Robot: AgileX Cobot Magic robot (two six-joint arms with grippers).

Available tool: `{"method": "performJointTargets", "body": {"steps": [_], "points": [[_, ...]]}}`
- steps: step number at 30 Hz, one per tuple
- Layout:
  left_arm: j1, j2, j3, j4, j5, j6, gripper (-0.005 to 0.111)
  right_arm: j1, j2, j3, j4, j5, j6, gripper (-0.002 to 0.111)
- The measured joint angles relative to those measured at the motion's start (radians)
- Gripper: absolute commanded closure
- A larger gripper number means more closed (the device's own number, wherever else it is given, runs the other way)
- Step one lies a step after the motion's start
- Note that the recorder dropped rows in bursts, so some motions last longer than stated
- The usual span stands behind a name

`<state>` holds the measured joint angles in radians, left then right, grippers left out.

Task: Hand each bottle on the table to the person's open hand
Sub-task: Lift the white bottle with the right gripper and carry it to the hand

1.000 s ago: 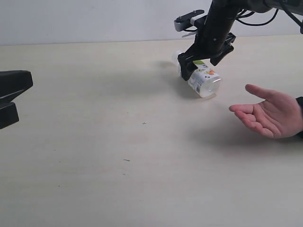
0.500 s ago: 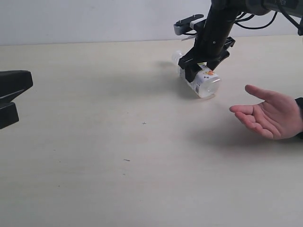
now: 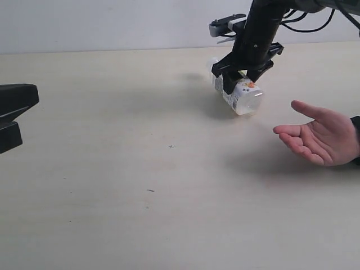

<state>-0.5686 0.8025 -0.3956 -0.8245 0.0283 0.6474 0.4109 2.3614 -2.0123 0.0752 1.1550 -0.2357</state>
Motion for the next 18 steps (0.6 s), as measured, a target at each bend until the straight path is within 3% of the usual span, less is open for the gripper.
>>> {"method": "performJointTargets", "body": {"steps": [18], "points": [[0.000,0.000,0.000,0.000,0.000,0.000,0.107,0.000,-0.284,0.000,0.000,0.065,0.100,0.108]]}}
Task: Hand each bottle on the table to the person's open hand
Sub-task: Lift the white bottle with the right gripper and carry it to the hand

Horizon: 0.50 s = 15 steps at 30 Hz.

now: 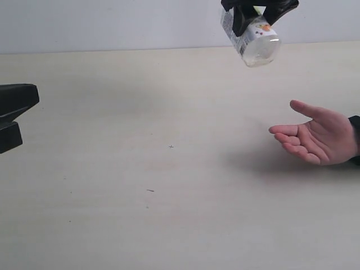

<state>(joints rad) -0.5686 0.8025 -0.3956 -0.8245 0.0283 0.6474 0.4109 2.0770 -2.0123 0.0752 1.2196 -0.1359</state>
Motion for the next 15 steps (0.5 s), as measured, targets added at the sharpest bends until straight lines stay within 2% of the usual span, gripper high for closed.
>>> {"method": "performJointTargets", "body": {"steps": [15], "points": [[0.000,0.000,0.000,0.000,0.000,0.000,0.107,0.000,-0.194,0.033,-0.005,0.007,0.024,0.108]]}}
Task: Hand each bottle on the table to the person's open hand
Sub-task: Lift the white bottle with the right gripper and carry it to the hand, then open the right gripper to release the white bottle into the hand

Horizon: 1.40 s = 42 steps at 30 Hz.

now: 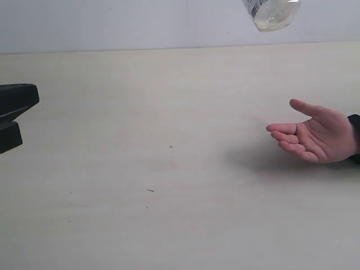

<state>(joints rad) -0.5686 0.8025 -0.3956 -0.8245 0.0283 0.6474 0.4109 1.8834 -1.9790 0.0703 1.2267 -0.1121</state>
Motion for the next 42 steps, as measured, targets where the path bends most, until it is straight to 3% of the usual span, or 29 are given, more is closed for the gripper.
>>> {"method": "performJointTargets", "body": {"steps": [26,31,35,42], "points": [[0.000,0.000,0.000,0.000,0.000,0.000,0.107,0.000,-0.724,0.599,-0.027,0.005,0.007,0.108],[0.000,0.000,0.000,0.000,0.000,0.000,0.107,0.000,-0.715,0.762,-0.099,0.001,0.027,0.108],[0.000,0.000,0.000,0.000,0.000,0.000,0.107,0.000,-0.625,0.924,-0.131,-0.146,0.083,0.108],[0.000,0.000,0.000,0.000,0.000,0.000,0.107,0.000,-0.436,0.976,-0.165,-0.301,0.112,0.108]]}}
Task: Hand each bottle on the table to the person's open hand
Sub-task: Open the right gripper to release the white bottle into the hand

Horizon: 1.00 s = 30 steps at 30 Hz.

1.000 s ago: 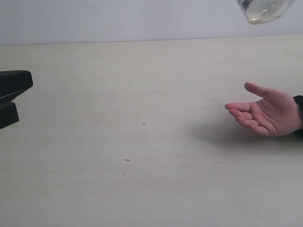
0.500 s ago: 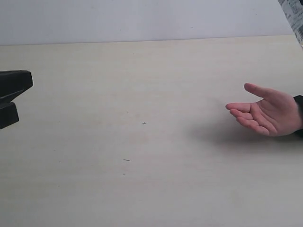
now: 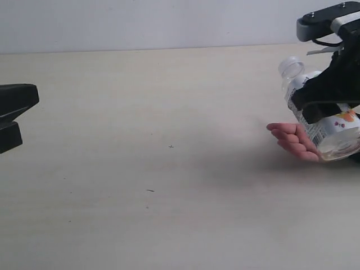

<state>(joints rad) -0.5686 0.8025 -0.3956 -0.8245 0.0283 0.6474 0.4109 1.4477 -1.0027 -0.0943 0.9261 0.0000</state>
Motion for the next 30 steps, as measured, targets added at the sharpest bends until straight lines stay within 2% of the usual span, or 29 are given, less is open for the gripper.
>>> {"method": "performJointTargets", "body": {"steps": [13,16,18,21,25,28,30], "points": [[0.000,0.000,0.000,0.000,0.000,0.000,0.107,0.000,0.161,0.000,-0.008,-0.078,0.010,0.108],[0.000,0.000,0.000,0.000,0.000,0.000,0.107,0.000,0.172,0.000,-0.008,-0.079,0.012,0.103],[0.000,0.000,0.000,0.000,0.000,0.000,0.107,0.000,0.174,0.000,-0.010,-0.079,0.012,0.095],[0.000,0.000,0.000,0.000,0.000,0.000,0.107,0.000,0.174,0.000,-0.019,-0.079,0.022,0.076],[0.000,0.000,0.000,0.000,0.000,0.000,0.107,0.000,0.174,0.000,-0.024,-0.079,0.026,0.044],[0.000,0.000,0.000,0.000,0.000,0.000,0.107,0.000,0.174,0.000,-0.024,-0.079,0.045,0.029],[0.000,0.000,0.000,0.000,0.000,0.000,0.107,0.000,0.174,0.000,-0.026,-0.079,0.049,0.023]]}}
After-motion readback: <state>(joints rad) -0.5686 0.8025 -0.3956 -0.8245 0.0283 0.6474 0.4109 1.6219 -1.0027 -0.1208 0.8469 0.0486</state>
